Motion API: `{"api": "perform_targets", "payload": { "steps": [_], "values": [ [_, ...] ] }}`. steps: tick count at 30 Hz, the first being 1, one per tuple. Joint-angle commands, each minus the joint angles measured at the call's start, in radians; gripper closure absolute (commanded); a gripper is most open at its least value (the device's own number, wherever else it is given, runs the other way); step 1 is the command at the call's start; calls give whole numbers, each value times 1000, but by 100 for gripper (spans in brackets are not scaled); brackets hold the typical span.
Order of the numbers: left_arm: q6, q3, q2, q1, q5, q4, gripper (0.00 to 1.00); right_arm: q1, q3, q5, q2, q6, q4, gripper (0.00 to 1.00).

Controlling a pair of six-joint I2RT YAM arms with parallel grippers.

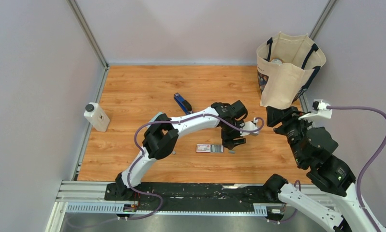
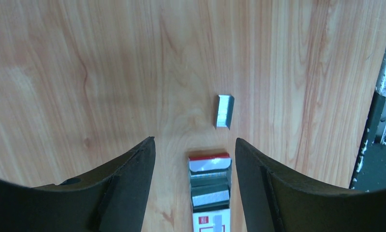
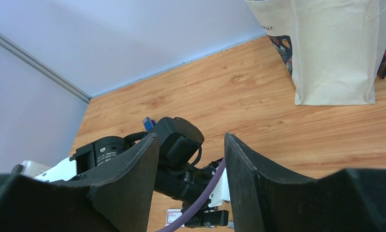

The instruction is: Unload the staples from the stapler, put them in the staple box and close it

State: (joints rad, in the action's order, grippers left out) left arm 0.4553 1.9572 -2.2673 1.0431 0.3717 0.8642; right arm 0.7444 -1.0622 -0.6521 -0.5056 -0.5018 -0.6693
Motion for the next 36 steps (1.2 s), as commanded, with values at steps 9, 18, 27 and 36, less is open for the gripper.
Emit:
{"api": "perform_targets", "payload": {
  "steps": [9, 18, 27, 36],
  "values": [
    [28, 58, -70, 80, 4, -17, 30, -2, 27, 29, 36, 52, 22, 44],
    [23, 77, -101, 94, -31, -25, 34, -2, 10, 52, 76, 48, -7, 46],
    [49, 85, -126, 94, -56, -22, 37, -2, 4, 65, 93, 40, -21, 48],
    [23, 29, -100, 94, -53, -21, 46, -2, -1, 63, 93, 40, -26, 49]
  ]
}}
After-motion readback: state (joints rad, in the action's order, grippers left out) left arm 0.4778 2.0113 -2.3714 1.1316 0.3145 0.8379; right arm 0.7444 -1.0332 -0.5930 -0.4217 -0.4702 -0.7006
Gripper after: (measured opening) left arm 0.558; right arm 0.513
